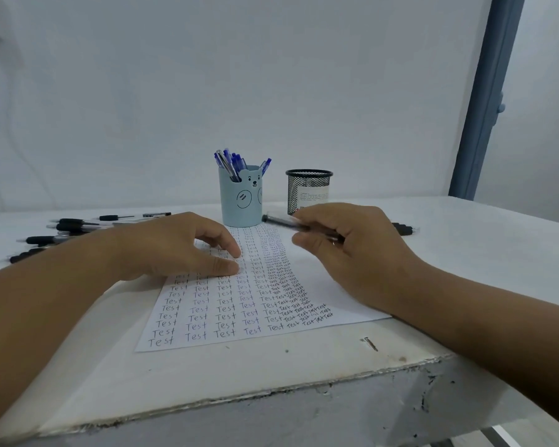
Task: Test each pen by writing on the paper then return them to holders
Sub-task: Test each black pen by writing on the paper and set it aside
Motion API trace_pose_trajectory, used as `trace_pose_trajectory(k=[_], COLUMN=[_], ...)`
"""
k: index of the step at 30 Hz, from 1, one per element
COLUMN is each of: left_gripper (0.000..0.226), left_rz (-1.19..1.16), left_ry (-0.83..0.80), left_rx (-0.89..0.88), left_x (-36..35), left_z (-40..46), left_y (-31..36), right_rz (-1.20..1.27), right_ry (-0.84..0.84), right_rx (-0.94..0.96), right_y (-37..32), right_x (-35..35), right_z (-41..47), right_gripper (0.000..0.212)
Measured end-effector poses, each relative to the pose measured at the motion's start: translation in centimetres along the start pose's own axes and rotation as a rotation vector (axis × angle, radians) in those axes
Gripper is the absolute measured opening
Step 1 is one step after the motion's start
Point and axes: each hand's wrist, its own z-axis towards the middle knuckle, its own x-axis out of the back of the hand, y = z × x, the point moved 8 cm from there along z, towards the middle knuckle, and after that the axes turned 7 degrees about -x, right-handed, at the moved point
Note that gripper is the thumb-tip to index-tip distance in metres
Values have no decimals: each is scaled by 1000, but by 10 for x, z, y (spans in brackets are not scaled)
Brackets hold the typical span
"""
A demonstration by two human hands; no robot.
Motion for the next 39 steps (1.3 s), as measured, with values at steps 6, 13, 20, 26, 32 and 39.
trace_pose_trajectory(k=[6, 13, 20, 26, 32, 39], left_gripper=[32, 32, 27, 28, 36, 35], left_rz=[14, -12, -19, -9, -42, -48], left_ry=[1, 1, -5, -1, -3, 3], left_rx=[-2, 19, 12, -1, -13, -10], left_x=[0, 0, 1, 2, 2, 2], left_z=[0, -1, 0, 1, 0, 2], left_y=[2, 1, 0, 0, -1, -1], right_rz=[101, -74, -534, -650, -711, -798], right_ry=[-37, -79, -381, -336, -374, -356], right_rx=[-18, -148, -365, -448, -481, -458], right_y=[0, 26, 94, 122, 108, 104], right_x=[-1, 5, 14, 22, 28, 30], right_z=[-2, 17, 38, 37, 33, 30], right_gripper=[3, 24, 12, 15, 31, 36])
